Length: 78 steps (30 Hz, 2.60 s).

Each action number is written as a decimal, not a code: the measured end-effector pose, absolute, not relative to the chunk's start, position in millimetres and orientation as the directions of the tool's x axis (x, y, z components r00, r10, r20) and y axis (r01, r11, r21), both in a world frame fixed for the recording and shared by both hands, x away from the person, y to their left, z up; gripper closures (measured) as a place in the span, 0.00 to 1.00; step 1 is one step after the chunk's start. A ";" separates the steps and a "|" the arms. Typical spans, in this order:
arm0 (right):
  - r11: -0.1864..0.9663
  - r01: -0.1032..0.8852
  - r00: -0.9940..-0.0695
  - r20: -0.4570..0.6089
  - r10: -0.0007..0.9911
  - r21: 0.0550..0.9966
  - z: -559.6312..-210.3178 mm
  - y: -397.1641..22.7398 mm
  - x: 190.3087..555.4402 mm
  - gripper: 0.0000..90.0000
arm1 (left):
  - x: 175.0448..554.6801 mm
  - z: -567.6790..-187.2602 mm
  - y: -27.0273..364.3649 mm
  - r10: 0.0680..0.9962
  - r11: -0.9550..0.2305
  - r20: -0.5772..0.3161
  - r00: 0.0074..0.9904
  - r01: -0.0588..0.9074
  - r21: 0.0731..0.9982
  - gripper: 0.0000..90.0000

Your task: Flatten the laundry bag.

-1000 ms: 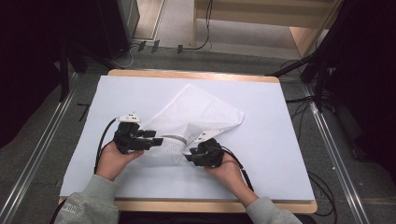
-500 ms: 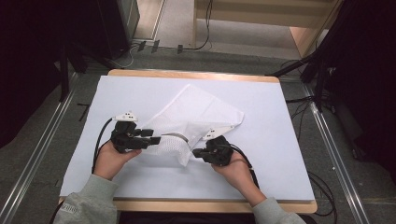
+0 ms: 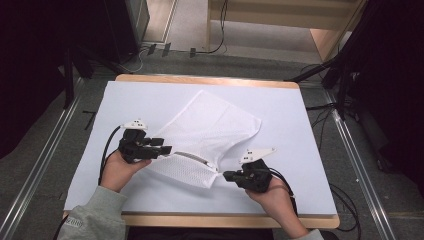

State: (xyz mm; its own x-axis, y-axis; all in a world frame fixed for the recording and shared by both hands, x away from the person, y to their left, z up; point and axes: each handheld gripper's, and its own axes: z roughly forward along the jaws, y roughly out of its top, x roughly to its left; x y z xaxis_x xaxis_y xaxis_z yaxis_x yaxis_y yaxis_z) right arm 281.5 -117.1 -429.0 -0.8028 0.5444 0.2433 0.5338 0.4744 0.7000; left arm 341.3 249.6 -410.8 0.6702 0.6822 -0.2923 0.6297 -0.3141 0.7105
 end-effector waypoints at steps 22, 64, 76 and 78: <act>0.440 0.585 -0.744 0.235 0.626 0.681 -438.2 -154.3 242.5 0.89 | 395.7 -424.3 250.2 0.717 -0.324 -0.288 0.634 0.670 0.668 0.53; 0.331 0.607 -0.655 0.219 0.723 0.722 -451.9 -149.4 322.8 0.72 | 468.5 -456.4 220.1 0.733 -0.372 -0.263 0.627 0.693 0.617 0.66; 0.341 0.608 -0.661 0.219 0.718 0.717 -453.5 -146.9 322.4 0.72 | 468.8 -453.6 221.5 0.755 -0.361 -0.272 0.596 0.724 0.587 0.99; 0.341 0.609 -0.661 0.221 0.717 0.716 -453.7 -146.5 322.4 0.72 | 469.5 -451.3 227.2 0.765 -0.340 -0.279 0.580 0.732 0.591 1.00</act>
State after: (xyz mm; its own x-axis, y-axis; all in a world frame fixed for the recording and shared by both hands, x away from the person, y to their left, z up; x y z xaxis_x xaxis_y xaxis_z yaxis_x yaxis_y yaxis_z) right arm 322.4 -146.5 -453.7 -0.6609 0.7172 0.2210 0.6094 0.3410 0.7158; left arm 469.5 227.2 -451.3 0.5802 0.7652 -0.2789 0.7319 -0.3397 0.5907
